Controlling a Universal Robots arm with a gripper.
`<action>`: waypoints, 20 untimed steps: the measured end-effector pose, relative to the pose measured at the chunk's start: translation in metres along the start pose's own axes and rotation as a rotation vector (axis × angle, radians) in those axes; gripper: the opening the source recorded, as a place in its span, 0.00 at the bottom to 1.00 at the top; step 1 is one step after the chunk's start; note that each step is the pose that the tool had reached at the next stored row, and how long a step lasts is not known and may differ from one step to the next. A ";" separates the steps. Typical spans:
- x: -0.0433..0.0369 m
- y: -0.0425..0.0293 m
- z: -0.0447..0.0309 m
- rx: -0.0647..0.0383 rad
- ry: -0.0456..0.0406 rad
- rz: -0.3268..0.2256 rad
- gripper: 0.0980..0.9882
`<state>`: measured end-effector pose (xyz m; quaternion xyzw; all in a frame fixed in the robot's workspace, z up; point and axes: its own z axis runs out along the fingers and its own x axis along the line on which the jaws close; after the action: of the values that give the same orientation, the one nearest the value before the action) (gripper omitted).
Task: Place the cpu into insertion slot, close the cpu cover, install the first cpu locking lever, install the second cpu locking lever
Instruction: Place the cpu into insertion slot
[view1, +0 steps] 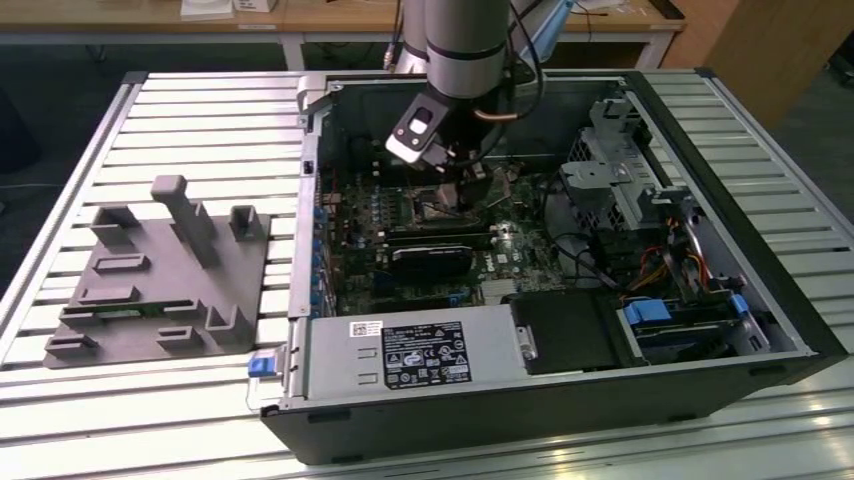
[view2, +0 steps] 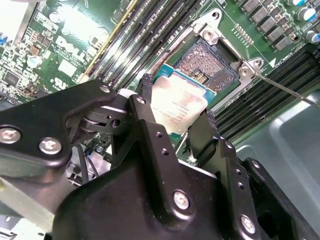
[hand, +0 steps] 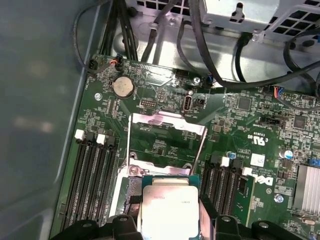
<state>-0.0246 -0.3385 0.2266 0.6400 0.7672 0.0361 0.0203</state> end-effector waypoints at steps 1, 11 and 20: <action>0.0007 0.0001 0.0001 0.000 0.0000 0.001 0.49; 0.0033 -0.0055 0.0016 -0.001 -0.0046 0.057 0.49; 0.0045 -0.0110 0.0056 -0.002 -0.0102 0.126 0.49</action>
<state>-0.0357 -0.3358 0.2202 0.6872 0.7253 0.0347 0.0225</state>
